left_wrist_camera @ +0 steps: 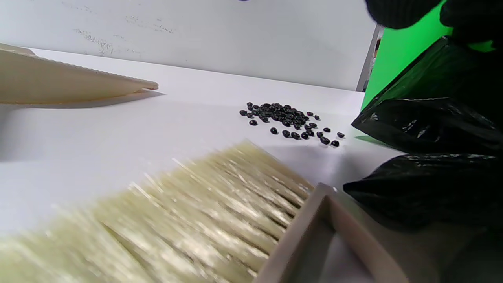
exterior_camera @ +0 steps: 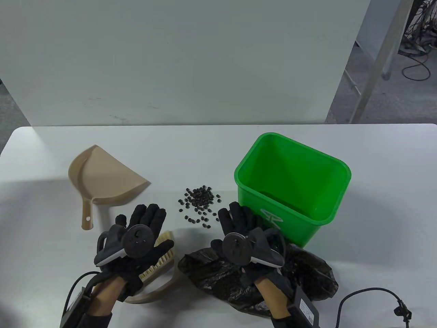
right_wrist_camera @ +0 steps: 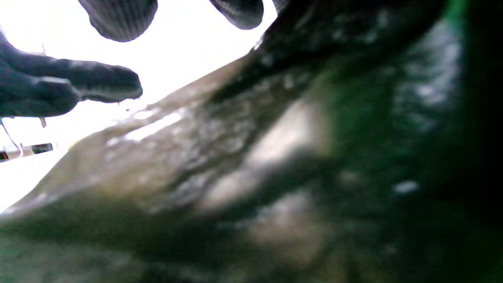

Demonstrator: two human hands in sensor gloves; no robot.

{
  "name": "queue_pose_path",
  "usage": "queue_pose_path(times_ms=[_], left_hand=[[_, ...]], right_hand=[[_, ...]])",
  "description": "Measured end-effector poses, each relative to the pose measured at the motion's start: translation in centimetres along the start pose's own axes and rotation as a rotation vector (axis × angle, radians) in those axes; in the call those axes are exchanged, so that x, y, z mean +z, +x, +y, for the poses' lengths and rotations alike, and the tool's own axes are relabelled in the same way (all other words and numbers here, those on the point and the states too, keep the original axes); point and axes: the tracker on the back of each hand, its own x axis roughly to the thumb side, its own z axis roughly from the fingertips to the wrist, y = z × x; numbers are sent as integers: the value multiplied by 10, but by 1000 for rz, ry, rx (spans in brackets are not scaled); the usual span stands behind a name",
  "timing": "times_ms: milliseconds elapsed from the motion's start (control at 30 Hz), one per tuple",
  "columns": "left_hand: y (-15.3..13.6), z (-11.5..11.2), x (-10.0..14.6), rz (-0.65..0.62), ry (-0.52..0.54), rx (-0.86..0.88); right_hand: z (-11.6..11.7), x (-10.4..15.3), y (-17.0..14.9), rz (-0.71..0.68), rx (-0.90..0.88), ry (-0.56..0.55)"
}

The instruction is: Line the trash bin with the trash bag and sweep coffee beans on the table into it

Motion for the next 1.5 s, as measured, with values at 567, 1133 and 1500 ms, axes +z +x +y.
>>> queue_pose_path(times_ms=[567, 1133, 1500], left_hand=[[2, -15, -9, 19, -96, -22], [26, -3, -1, -207, -3, 285], [29, 9, 4, -109, 215, 378]], right_hand=[[70, -30, -5, 127, 163, 526], [-3, -17, 26, -40, 160, -78], [-35, -22, 77, -195, 102, -396]])
